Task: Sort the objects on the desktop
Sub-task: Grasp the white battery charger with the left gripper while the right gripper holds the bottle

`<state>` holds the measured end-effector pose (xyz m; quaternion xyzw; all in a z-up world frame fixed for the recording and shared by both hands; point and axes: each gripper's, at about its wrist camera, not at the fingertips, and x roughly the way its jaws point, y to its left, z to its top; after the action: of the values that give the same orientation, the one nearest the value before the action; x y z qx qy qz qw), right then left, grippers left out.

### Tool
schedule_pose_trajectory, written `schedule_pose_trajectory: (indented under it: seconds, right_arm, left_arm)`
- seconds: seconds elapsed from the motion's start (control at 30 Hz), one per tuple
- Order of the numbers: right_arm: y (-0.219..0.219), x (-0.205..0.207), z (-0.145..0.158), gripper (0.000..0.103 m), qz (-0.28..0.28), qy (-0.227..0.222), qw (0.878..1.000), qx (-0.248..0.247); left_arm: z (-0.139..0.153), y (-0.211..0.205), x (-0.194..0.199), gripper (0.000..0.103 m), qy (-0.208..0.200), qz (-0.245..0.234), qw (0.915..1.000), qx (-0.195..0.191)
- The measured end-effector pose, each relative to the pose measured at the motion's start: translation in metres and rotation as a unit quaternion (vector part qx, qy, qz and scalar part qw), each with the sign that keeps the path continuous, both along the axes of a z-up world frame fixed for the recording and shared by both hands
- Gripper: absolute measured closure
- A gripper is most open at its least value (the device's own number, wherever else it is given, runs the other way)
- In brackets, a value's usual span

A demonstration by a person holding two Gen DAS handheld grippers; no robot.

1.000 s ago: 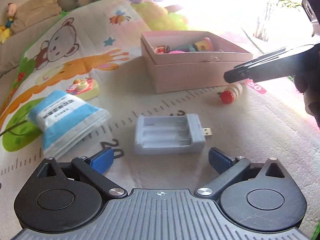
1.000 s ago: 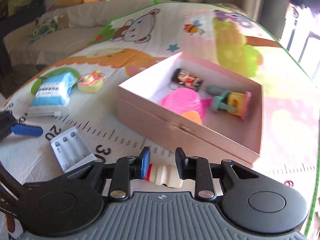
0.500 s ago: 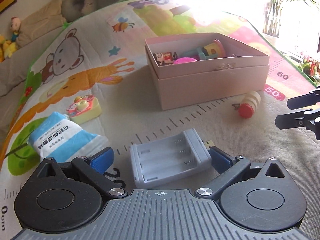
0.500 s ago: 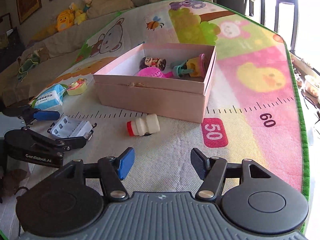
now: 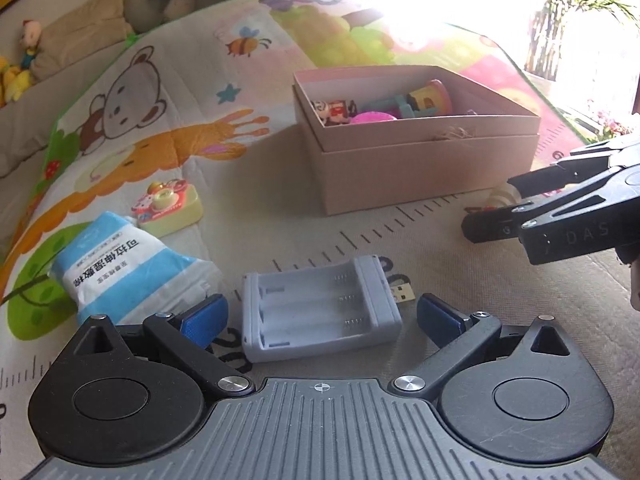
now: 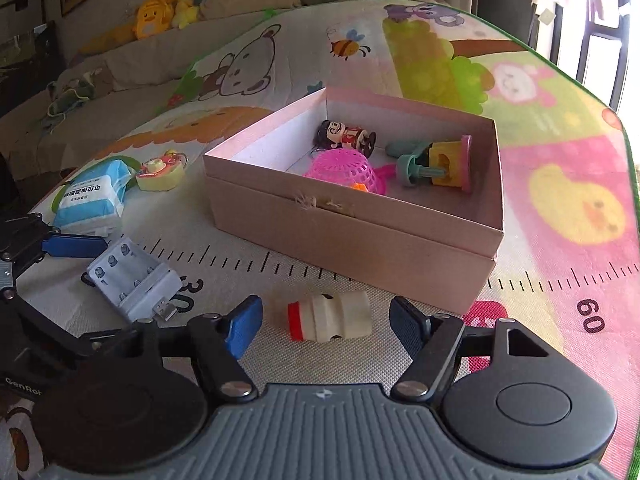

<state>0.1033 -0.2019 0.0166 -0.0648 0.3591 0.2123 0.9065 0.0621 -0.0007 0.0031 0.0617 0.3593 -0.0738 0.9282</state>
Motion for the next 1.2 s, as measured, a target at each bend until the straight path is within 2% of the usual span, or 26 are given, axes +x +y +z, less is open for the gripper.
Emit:
schedule_pose_trajectory:
  seconds: [0.03, 0.1, 0.2, 0.3, 0.43, 0.57, 0.67, 0.8, 0.87, 1.07, 1.2]
  right_arm:
    - [0.000, 0.002, -0.001, 0.037, 0.000, 0.006, 1.000, 0.001]
    - [-0.002, 0.004, -0.002, 0.050, 0.000, 0.017, 1.000, 0.000]
    - [-0.005, -0.001, -0.002, 0.058, 0.000, 0.016, 1.000, 0.001]
    - [-0.010, -0.009, -0.001, 0.059, 0.004, 0.018, 1.000, 0.007]
    - [-0.018, -0.028, -0.003, 0.058, 0.000, 0.009, 1.000, 0.015]
    - [-0.025, -0.044, -0.008, 0.037, -0.014, -0.003, 0.999, 0.042]
    - [-0.021, -0.051, -0.011, 0.035, -0.020, -0.023, 0.999, 0.029]
    - [-0.023, -0.046, -0.012, 0.023, -0.031, -0.016, 0.999, 0.034]
    - [-0.025, -0.045, -0.012, 0.018, -0.037, -0.012, 0.998, 0.041]
    - [-0.028, -0.045, -0.013, 0.015, -0.048, -0.012, 0.998, 0.046]
    - [-0.027, -0.045, -0.013, 0.010, -0.047, -0.010, 0.998, 0.045]
  left_arm:
    - [0.000, 0.001, 0.003, 0.000, 0.004, 0.006, 1.0000, -0.006]
    - [0.001, 0.004, 0.007, 0.000, 0.011, 0.018, 0.9997, -0.011]
    - [0.002, 0.006, 0.007, 0.000, 0.017, 0.021, 0.9994, -0.020]
    - [0.005, 0.008, 0.004, 0.000, 0.025, 0.019, 0.9985, -0.044]
    - [0.008, 0.005, -0.002, 0.000, 0.016, 0.001, 0.9983, -0.055]
    - [0.003, 0.000, -0.007, 0.000, 0.018, -0.021, 0.9975, -0.065]
    - [0.001, -0.004, -0.008, 0.000, 0.016, -0.017, 0.9981, -0.057]
    - [0.006, -0.002, -0.004, 0.000, 0.019, 0.014, 0.9963, -0.083]
    - [0.007, -0.003, -0.002, 0.000, 0.017, 0.028, 0.9962, -0.081]
    - [0.007, -0.004, -0.005, 0.000, 0.005, 0.035, 0.9973, -0.064]
    - [0.004, 0.004, -0.008, 0.000, -0.002, 0.056, 0.9962, -0.067]
